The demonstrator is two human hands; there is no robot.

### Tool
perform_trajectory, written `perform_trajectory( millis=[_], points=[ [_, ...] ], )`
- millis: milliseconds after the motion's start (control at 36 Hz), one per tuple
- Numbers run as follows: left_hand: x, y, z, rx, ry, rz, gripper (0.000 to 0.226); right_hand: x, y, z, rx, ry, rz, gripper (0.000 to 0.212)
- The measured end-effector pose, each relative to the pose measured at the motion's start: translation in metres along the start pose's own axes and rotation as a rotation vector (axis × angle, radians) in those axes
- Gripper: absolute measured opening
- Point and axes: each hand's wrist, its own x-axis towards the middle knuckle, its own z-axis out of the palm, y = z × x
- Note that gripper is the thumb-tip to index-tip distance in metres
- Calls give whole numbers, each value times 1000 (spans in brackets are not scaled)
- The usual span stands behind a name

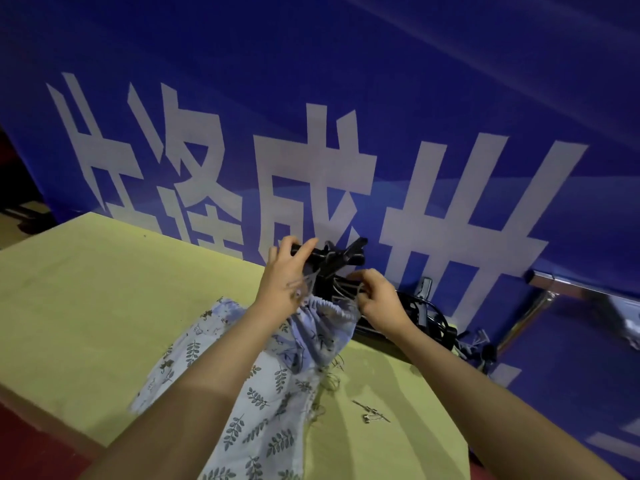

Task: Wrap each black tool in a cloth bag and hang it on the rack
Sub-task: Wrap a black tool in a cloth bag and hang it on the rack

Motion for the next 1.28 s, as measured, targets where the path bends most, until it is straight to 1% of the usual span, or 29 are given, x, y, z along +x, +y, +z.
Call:
perform_trajectory(
  millis=[56, 83, 139, 222, 250, 278, 306, 361, 417, 528, 639, 667, 722, 750, 806, 861, 944, 1000, 1111, 1194, 1278],
  points=[
    [1, 0, 0, 24, -38, 7, 79, 2, 1, -7, -13, 133, 24, 37],
    [1, 0, -2, 26, -53, 41, 78, 3, 0, -12, 27, 184, 39, 34],
    [3, 2, -4, 13, -84, 86, 69, 8, -5, -24, 139, 269, 78, 29],
    [7, 8, -14, -31, -146, 96, 50, 15, -16, -42, 328, 331, 126, 19],
    [9, 10, -16, -58, -161, 98, 48, 17, -21, -49, 364, 347, 140, 17],
    [9, 13, -19, -65, -180, 106, 52, 19, -26, -55, 402, 358, 149, 19],
    [9, 17, -21, -87, -186, 103, 57, 22, -31, -60, 438, 363, 151, 22],
    [8, 27, -23, -128, -175, 70, 55, 27, -40, -70, 484, 382, 136, 31],
    [7, 38, -24, -73, -159, 51, 54, 32, -51, -78, 496, 405, 92, 38],
    [5, 50, -14, 42, -190, 60, 50, 38, -72, -91, 464, 384, 0, 31],
    [1, 56, -11, 30, -133, 110, 39, 46, -89, -99, 448, 406, -25, 44],
    [1, 56, -10, 17, -111, 114, 33, 48, -93, -101, 450, 400, -25, 44],
    [1, 57, -11, -10, -93, 115, 21, 51, -104, -105, 465, 399, -36, 36],
    [1, 56, -11, -20, -103, 113, 21, 52, -110, -106, 483, 397, -45, 32],
    [3, 60, -14, -13, -119, 116, 23, 55, -121, -110, 514, 387, -74, 30],
    [6, 66, -20, 16, -131, 123, 32, 56, -133, -112, 524, 373, -102, 29],
    [13, 75, -30, 143, -143, 156, 38, 59, -146, -114, 545, 365, -141, 29],
    [19, 81, -36, 166, -142, 187, 40, 61, -151, -117, 566, 370, -151, 30],
    [29, 96, -47, 36, -163, 176, 35, 64, -159, -127, 588, 402, -169, 32],
    [32, 109, -47, -187, -155, 105, 28, 63, -164, -135, 593, 418, -187, 35],
    [35, 125, -44, -362, -160, 84, 30, 58, -166, -144, 601, 434, -208, 32]
  ],
)
